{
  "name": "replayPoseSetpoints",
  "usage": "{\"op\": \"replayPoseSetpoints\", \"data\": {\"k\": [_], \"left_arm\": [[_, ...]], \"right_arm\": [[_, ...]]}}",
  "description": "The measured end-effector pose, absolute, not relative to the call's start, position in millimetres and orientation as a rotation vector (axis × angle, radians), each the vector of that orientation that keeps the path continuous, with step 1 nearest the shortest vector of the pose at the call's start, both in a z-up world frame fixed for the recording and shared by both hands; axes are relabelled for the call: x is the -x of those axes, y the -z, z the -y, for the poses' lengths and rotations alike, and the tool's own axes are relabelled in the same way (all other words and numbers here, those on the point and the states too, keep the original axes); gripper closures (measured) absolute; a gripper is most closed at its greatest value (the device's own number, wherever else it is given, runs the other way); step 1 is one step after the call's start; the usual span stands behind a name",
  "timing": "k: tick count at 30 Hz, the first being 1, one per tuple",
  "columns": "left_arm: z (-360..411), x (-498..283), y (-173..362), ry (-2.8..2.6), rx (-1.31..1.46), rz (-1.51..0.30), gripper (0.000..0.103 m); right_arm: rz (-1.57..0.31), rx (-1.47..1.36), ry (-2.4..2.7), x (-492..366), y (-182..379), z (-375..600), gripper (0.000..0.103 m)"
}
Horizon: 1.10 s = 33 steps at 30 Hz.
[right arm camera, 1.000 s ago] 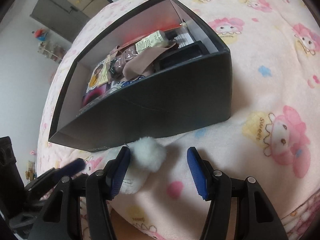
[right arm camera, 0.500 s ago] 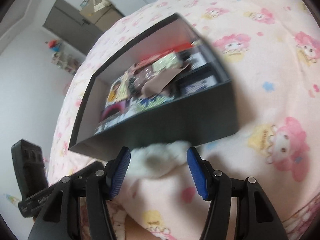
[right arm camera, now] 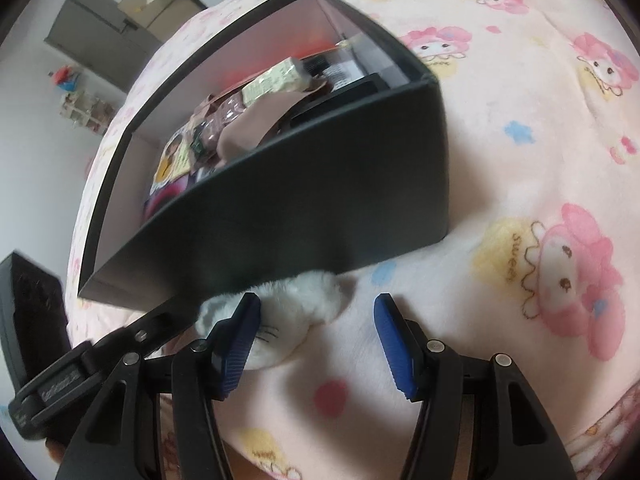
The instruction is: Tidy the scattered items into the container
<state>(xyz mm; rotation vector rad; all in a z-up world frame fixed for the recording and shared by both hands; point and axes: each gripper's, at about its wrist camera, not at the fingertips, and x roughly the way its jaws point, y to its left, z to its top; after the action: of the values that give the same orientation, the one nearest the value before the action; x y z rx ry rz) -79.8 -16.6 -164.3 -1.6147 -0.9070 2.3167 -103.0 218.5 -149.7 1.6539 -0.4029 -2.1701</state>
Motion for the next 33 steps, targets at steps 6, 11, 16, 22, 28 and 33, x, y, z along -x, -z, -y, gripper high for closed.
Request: {"op": "replayPoseSetpoints", "data": {"k": [6, 11, 16, 22, 28, 33], "left_arm": [[12.8, 77.1, 174.3, -2.288, 1.645, 0.900, 0.051], [9.8, 74.2, 175.1, -2.271, 1.632, 0.892, 0.051], [7.2, 73.1, 176.3, -2.263, 1.624, 0.898, 0.051], [8.1, 70.2, 176.6, -2.199, 1.573, 0.979, 0.052], [5.4, 72.7, 180.7, -2.230, 1.614, 0.988, 0.051], [0.3, 71.3, 181.0, -2.213, 1.620, 0.974, 0.061]], "right_arm": [[0.337, -1.653, 2.108, 94.2, 145.0, -218.2, 0.048], [0.365, -1.618, 2.097, 85.5, 139.4, -217.6, 0.048], [0.432, -1.574, 2.192, 90.7, 135.4, -222.6, 0.048], [0.375, -1.639, 2.125, 97.5, 145.8, -205.4, 0.048], [0.375, -1.633, 2.105, 94.2, 146.1, -210.0, 0.051], [0.355, -1.637, 2.104, 96.0, 146.6, -209.0, 0.051]]}}
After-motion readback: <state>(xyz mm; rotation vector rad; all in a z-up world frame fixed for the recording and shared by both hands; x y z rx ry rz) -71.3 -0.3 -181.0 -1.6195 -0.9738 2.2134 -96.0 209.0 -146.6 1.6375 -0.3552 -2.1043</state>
